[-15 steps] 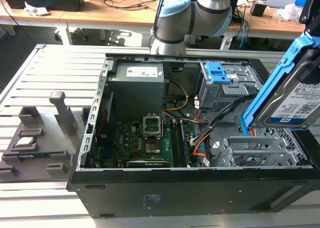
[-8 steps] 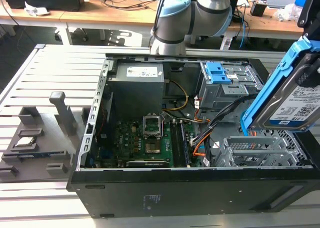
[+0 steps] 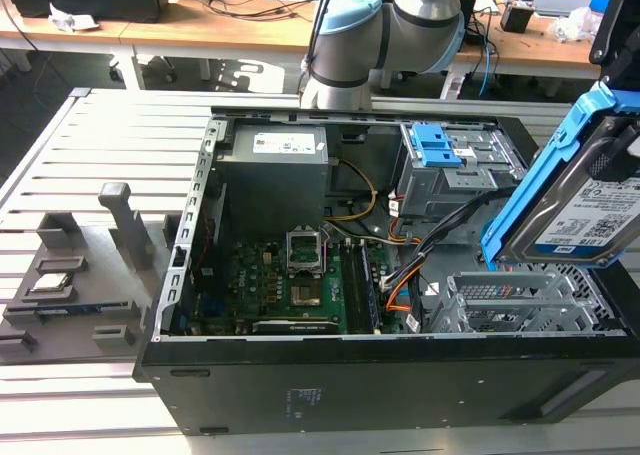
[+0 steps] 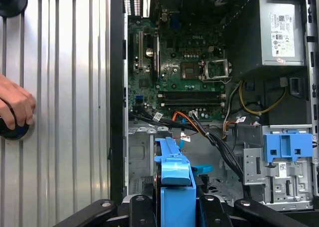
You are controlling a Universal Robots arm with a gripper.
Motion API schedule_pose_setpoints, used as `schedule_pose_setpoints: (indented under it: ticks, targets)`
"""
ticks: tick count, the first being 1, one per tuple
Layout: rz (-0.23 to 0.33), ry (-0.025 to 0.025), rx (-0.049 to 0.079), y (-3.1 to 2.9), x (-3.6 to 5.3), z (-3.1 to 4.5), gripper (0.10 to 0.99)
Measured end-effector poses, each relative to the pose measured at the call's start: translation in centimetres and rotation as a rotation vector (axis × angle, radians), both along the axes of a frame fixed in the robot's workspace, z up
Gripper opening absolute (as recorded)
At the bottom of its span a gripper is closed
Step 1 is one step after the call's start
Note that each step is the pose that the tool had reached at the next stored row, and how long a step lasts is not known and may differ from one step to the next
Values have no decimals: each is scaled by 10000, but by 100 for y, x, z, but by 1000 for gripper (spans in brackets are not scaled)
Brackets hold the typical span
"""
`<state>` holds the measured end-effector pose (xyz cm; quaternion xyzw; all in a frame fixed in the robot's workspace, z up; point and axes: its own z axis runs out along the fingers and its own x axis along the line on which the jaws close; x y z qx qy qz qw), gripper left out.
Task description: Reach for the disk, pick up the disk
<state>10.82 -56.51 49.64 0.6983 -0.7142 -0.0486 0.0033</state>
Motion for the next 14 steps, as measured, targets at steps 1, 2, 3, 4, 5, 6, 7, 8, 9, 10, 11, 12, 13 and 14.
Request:
schedule_pose_setpoints:
  ticks: [1, 2, 3, 4, 5, 6, 7, 8, 9, 10, 11, 12, 13, 14]
  targets:
    - [0, 0, 1, 0, 0, -4, 365]
    - [0, 0, 1, 0, 0, -8, 365]
    - [0, 0, 0, 0, 0, -14, 365]
    - [0, 0, 0, 0, 0, -18, 365]
    - [0, 0, 1, 0, 0, -26, 365]
    - [0, 0, 0, 0, 0, -30, 365]
    - [0, 0, 1, 0, 0, -35, 365]
    - [0, 0, 0, -1, 0, -44, 365]
    - [0, 0, 0, -1, 0, -53, 365]
    - [0, 0, 0, -1, 0, -60, 365]
    - [0, 0, 0, -1, 0, -66, 365]
    - [0, 0, 0, -1, 0, -71, 365]
    - [0, 0, 1, -2, 0, -79, 365]
    - [0, -1, 1, -2, 0, -85, 365]
